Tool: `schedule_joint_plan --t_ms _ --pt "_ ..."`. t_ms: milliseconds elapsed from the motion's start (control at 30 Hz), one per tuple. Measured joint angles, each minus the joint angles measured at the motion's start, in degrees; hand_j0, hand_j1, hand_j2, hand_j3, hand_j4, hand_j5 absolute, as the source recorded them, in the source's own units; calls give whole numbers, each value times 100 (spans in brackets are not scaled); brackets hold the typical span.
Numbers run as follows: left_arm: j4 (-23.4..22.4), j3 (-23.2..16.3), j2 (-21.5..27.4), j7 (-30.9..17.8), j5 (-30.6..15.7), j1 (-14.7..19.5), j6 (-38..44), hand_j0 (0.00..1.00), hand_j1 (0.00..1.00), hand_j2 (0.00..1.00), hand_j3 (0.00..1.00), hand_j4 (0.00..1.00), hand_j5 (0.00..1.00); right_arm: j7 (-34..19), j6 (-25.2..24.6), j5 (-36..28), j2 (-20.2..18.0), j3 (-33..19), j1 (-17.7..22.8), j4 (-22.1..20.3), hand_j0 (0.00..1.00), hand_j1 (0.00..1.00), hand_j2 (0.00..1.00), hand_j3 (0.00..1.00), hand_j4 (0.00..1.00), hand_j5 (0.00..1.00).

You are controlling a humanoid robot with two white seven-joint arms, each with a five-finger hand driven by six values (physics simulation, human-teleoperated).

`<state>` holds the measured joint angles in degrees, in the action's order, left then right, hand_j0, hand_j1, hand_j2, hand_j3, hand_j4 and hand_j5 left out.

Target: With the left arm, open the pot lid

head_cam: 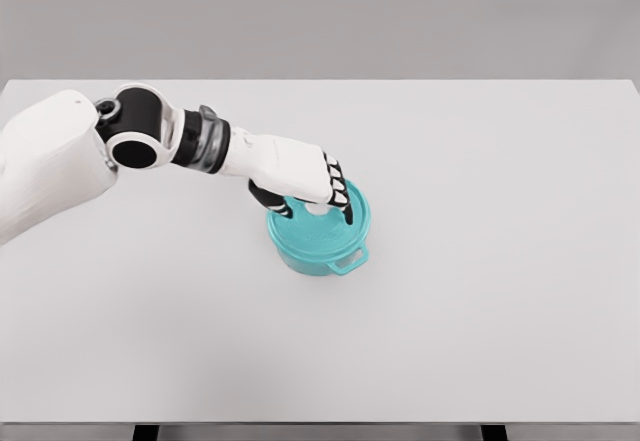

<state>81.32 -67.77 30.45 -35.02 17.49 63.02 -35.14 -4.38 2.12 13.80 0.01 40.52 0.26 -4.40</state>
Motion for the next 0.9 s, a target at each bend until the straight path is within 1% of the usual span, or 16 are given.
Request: schedule_joint_plan --t_ms 100,200,300,367,533,633,700,767,900 --pt "-1 -24 -9 0 0 0 0 66 66 66 66 66 66 0 0 0 0 0 0 0 100 100 100 100 100 100" --pt "-2 -46 -13 0 0 0 0 63 63 63 63 63 63 0 1 0 0 0 0 0 100 100 100 100 100 100" --pt "-2 -54 -14 0 0 0 0 54 54 54 54 54 54 0 0 0 0 -1 0 0 100 100 100 100 100 100" --pt "-2 -56 -14 0 0 0 0 50 50 50 50 50 50 0 1 0 0 -1 0 0 100 100 100 100 100 100" --pt "3 -58 -14 1 0 0 0 45 45 45 45 45 45 0 1 0 0 -1 0 0 100 100 100 100 100 100" --pt "12 -54 -3 1 -6 9 0 44 44 44 44 44 44 0 1 0 0 -1 0 0 100 100 100 100 100 100" --pt "27 -44 26 1 -11 17 1 41 41 41 41 41 41 0 1 0 0 -1 0 0 100 100 100 100 100 100" --pt "44 -20 55 1 -24 26 0 40 40 40 40 40 40 0 3 0 0 -1 0 0 100 100 100 100 100 100" --pt "96 44 288 1 -45 44 0 40 40 40 40 40 40 0 2 0 0 0 0 0 100 100 100 100 100 100"
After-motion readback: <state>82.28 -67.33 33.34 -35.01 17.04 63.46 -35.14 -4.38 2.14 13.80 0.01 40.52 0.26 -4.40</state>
